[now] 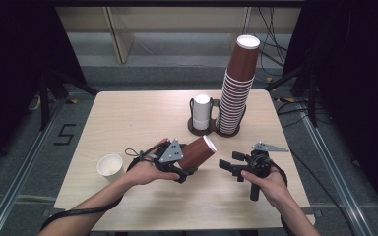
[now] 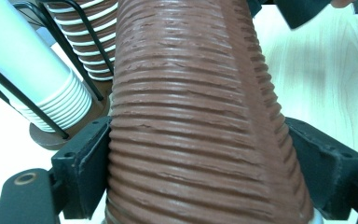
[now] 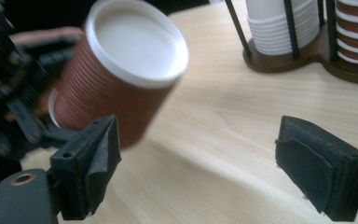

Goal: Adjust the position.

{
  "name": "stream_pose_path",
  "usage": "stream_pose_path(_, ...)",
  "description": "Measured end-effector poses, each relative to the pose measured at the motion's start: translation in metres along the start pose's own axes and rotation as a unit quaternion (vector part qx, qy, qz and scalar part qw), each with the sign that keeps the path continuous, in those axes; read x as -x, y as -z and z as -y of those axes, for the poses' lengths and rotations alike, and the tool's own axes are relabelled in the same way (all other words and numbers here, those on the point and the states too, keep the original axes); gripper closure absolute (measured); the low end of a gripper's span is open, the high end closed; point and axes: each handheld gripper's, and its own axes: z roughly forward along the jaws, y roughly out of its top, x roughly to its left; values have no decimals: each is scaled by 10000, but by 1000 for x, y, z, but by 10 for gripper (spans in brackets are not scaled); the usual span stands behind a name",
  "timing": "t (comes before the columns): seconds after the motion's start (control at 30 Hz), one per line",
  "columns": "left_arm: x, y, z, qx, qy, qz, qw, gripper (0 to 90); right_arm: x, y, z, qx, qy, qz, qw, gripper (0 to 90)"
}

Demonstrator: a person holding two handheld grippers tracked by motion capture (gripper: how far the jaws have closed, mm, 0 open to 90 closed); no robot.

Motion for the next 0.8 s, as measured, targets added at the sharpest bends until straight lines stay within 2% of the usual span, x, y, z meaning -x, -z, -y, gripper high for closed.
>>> stream_pose_path(0.03,0,0,1,13,-8,18,10000,153,-1,-1,1,-59,2,68,10000,150)
stream_pose_path(0.13,0,2,2,-109,-77,40,9999,152,2,-3,1,-358,406,92,9985,151)
stream_pose_path(0.17,1,2,2,-125,-84,44,9999,152,0,-3,1,-497,282,46,9984,151)
stream_pose_path(0.2,1,3,3,-167,-117,75,9998,152,2,-4,1,-506,498,102,9974,152)
stream_pose_path(0.23,0,4,3,-222,-166,104,9996,151,1,-5,1,-598,483,64,9970,153)
stream_pose_path(0.27,2,4,4,-216,-151,119,9996,151,4,-5,1,-662,709,143,9952,155)
stream_pose_path(0.3,2,5,4,-265,-223,159,9993,151,3,-6,2,-731,669,87,9950,155)
stream_pose_path(0.37,3,7,5,-341,-332,240,9986,150,4,-5,2,-946,836,127,9919,157)
stream_pose_path(0.4,3,9,4,-448,-420,272,9977,150,7,-5,1,-1019,1071,163,9889,158)
stream_pose_path(0.43,4,10,5,-472,-497,302,9972,150,7,-5,1,-1112,1186,199,9865,159)
stream_pose_path(0.47,4,11,4,-520,-545,324,9966,150,6,-5,2,-1230,1184,247,9850,161)
stream_pose_path(0.5,3,12,4,-609,-644,405,9952,149,6,-5,2,-1295,1290,256,9828,162)
stream_pose_path(0.53,3,13,4,-674,-681,433,9945,149,8,-4,-1,-1382,1571,273,9775,164)
stream_pose_path(0.57,4,14,4,-738,-732,487,9934,149,6,-4,-1,-1495,1560,221,9761,169)
stream_pose_path(0.6,5,14,5,-746,-719,535,9932,149,6,-4,-1,-1580,1752,220,9715,176)
stream_pose_path(0.63,4,16,4,-886,-873,580,9905,148,5,-4,-2,-1702,1905,211,9666,176)
stream_pose_path(0.7,4,16,3,-1017,-947,649,9882,148,3,-6,-3,-1916,2176,158,9569,179)
stream_pose_path(0.73,4,17,2,-1157,-1052,726,9850,148,3,-6,-3,-2021,2374,154,9500,179)
stream_pose_path(0.77,3,17,2,-1238,-1113,775,9830,148,1,-7,-4,-2187,2494,127,9433,179)
stream_pose_path(0.8,4,16,1,-1313,-1148,821,9812,148,0,-8,-4,-2282,2536,133,9399,180)
